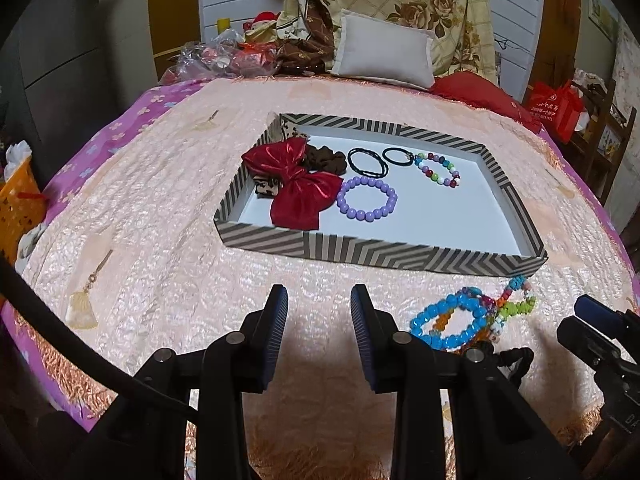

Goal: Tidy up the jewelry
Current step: 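Withdraw both tools from the tray back over the remaining bracelets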

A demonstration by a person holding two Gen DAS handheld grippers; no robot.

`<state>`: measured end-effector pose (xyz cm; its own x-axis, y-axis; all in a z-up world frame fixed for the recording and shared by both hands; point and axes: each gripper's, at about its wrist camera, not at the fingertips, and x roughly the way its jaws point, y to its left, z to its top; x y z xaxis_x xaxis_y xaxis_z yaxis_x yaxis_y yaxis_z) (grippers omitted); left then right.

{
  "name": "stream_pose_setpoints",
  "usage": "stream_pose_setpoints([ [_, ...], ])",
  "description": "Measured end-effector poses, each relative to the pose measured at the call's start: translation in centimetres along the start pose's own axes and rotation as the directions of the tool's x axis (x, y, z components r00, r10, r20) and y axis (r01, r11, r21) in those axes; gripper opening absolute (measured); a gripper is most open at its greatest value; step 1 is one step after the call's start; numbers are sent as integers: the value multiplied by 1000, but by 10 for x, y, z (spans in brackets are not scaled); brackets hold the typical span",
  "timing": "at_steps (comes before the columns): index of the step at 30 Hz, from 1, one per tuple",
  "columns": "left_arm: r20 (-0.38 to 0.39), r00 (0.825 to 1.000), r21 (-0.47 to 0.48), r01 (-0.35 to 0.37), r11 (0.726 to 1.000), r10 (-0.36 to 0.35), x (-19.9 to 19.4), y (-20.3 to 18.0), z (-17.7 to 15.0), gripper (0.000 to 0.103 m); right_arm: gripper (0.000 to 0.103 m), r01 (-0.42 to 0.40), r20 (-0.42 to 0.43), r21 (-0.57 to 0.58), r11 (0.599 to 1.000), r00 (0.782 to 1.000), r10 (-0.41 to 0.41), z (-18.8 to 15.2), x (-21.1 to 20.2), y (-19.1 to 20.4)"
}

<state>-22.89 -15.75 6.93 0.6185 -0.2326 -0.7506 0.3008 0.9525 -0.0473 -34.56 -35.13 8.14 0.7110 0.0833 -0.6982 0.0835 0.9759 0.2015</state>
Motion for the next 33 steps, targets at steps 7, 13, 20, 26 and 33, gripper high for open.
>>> stream_pose_setpoints([
  [7,-12,1000,5,11,1000,-11,1,-3,-8,30,56,15,-24,-23,1000,1000,-15,-14,-1,-3],
  [13,-29,999,9,32,999,-32,3,-8,-13,30,56,16,-52,-21,1000,999,-17,-22,1,-8],
  [20,-55,997,15,62,998,-61,7,-15,-16,30,56,7,-67,-9,1000,998,-7,-24,6,-11],
  [26,-79,994,13,72,997,-71,14,-17,-18,30,56,-8,-80,-18,1000,997,7,-25,10,-8],
  [33,-95,992,17,80,997,-78,19,-19,-18,30,56,-13,-89,-24,1000,996,11,-23,14,-5],
])
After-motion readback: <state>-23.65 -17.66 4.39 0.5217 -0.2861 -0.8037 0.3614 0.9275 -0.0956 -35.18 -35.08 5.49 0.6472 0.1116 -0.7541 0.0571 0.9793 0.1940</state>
